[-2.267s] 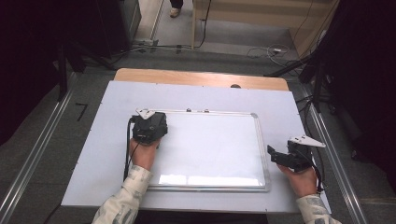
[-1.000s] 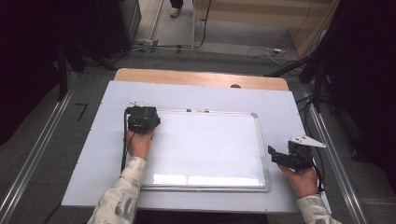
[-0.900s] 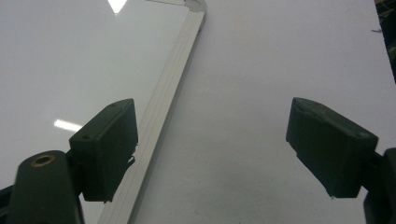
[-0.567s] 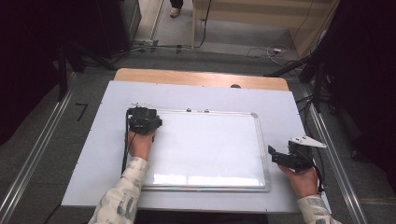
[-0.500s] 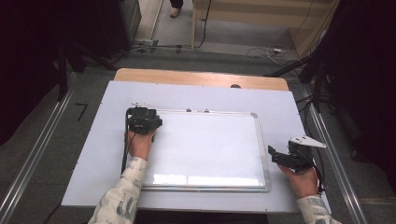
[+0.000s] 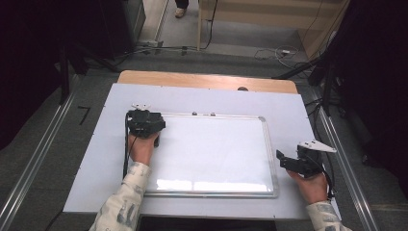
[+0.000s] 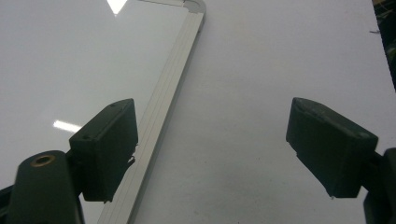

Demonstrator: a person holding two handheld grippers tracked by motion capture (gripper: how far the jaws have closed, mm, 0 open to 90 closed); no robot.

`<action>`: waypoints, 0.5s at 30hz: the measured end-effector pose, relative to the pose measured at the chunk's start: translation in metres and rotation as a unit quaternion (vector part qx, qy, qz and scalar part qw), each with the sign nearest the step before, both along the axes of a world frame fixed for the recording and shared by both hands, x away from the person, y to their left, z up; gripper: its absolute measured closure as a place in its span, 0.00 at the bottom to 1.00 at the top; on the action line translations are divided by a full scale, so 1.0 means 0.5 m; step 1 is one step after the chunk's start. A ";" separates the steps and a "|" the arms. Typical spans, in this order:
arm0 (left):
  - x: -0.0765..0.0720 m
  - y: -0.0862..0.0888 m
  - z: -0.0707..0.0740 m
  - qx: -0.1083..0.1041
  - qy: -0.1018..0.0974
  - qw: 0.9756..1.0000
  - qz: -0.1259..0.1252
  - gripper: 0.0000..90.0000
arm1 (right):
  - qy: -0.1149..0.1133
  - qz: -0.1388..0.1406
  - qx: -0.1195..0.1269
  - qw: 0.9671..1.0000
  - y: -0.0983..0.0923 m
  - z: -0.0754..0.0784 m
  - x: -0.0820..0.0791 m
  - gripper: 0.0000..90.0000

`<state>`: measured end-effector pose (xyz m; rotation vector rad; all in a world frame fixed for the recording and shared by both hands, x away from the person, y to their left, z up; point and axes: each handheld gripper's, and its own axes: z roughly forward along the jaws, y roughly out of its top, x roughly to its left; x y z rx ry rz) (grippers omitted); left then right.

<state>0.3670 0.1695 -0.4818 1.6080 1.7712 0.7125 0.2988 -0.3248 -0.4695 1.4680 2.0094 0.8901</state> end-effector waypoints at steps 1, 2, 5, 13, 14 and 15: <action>-0.002 0.001 0.002 -0.001 -0.001 1.000 -0.002 0.29 | 0.000 -0.001 0.000 1.000 0.000 0.000 0.000 0.17; -0.003 0.001 0.004 -0.001 -0.004 1.000 -0.002 0.28 | 0.000 -0.002 0.000 1.000 0.000 0.000 0.000 0.17; -0.008 0.001 0.009 -0.003 -0.007 1.000 -0.008 0.27 | -0.002 -0.001 0.003 1.000 -0.001 0.001 -0.001 0.17; -0.030 0.006 0.029 -0.020 -0.029 0.999 -0.020 0.23 | -0.003 -0.003 0.005 1.000 -0.003 0.003 -0.002 0.17; -0.034 0.006 0.030 -0.021 -0.033 0.999 -0.020 0.22 | -0.003 -0.003 0.005 1.000 -0.004 0.003 -0.002 0.17; -0.037 0.006 0.032 -0.022 -0.034 0.999 -0.022 0.22 | -0.003 -0.003 0.005 1.000 -0.004 0.003 -0.002 0.17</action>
